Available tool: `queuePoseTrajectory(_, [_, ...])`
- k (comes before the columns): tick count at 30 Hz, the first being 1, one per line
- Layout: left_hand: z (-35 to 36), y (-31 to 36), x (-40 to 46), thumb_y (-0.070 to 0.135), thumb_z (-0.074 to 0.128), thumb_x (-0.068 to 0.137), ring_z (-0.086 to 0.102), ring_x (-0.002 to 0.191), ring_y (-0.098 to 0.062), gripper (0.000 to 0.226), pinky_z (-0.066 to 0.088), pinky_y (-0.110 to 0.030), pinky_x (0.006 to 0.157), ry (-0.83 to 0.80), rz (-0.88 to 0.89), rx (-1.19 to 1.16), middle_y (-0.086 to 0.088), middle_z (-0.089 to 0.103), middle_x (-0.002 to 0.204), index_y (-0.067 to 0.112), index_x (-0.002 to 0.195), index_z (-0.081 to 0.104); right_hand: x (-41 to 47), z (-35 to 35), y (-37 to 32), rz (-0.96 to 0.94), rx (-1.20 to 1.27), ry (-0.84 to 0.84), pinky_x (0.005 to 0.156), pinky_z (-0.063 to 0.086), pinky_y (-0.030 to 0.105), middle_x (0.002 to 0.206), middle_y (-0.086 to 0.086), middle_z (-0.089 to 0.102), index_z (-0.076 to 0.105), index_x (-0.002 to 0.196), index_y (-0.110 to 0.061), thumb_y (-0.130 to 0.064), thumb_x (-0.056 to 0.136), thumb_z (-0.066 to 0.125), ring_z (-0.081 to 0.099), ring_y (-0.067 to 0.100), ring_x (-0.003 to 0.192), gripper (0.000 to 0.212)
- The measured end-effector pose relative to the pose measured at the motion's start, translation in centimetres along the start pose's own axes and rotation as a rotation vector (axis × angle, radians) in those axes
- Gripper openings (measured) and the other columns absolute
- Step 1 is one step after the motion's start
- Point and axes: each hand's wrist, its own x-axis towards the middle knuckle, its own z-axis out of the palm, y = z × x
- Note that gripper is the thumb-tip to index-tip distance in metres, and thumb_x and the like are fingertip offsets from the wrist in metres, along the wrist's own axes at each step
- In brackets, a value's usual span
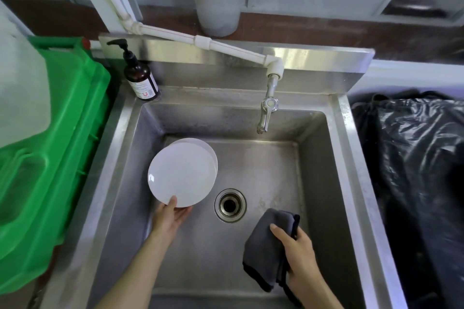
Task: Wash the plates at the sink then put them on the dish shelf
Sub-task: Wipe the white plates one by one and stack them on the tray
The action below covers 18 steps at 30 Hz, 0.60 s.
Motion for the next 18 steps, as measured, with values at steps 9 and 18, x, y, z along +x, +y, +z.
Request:
queuePoseTrajectory(9, [-0.1, 5.3, -7.5, 0.012, 0.055, 0.107, 0.072, 0.092, -0.031, 0.026, 0.063, -0.033, 0.068, -0.064, 0.177, 0.282, -0.02, 0.067, 0.125, 0.011, 0.132, 0.056, -7.1, -3.1, -1.3, -0.03, 0.083, -0.011, 0.085, 0.051, 0.042, 0.096, 0.004, 0.069, 0.064, 0.119, -0.012, -0.008, 0.091, 0.077, 0.064, 0.022, 0.089, 0.031])
queuePoseTrajectory(18, [2.9, 11.6, -15.4, 0.009, 0.052, 0.106, 0.066, 0.105, -0.04, 0.017, 0.062, -0.028, 0.056, -0.132, 0.371, 0.565, -0.013, 0.062, 0.117, 0.014, 0.121, 0.057, -12.7, -4.7, -0.5, -0.038, 0.248, 0.04, 0.095, 0.056, 0.051, 0.104, 0.015, 0.074, 0.066, 0.125, -0.004, -0.007, 0.09, 0.078, 0.07, 0.035, 0.098, 0.037])
